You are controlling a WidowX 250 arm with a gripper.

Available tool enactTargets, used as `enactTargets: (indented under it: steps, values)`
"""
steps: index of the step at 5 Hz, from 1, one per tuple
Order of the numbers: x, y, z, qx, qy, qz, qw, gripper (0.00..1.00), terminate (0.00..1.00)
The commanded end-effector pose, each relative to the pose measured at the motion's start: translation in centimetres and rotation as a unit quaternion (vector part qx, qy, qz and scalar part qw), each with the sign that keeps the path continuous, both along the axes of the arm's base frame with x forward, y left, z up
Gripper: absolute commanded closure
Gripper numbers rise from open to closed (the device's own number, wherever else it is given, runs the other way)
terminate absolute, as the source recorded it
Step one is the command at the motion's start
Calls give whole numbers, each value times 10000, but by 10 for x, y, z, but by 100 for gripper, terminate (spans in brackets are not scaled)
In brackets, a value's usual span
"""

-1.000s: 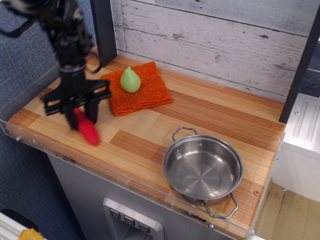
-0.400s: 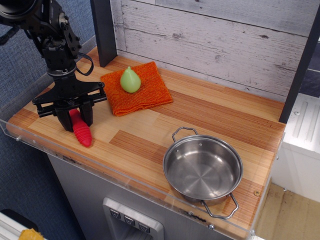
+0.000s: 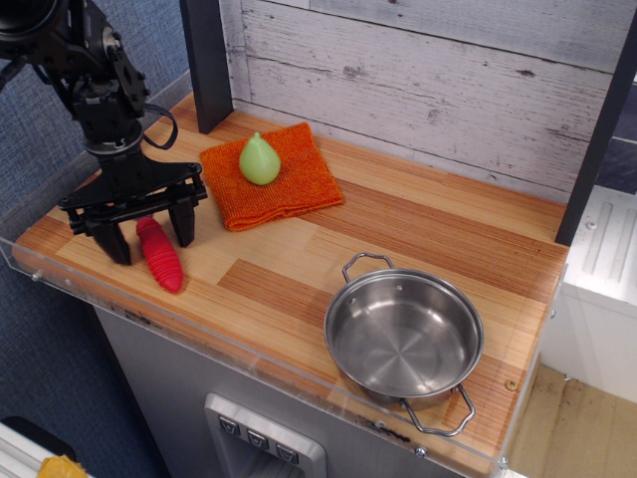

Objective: Place the spoon under the cloth.

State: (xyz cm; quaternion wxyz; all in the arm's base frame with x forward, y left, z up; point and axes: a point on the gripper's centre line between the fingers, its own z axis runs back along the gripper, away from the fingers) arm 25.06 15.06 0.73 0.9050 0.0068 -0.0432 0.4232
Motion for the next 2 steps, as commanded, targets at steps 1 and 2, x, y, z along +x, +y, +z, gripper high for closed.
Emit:
enactTargets:
  steps: [1, 2]
  values:
    - [16, 12, 45, 236, -390, -102, 9989, 0, 0]
    - [17, 3, 53, 377, -426, -279, 9980, 0, 0]
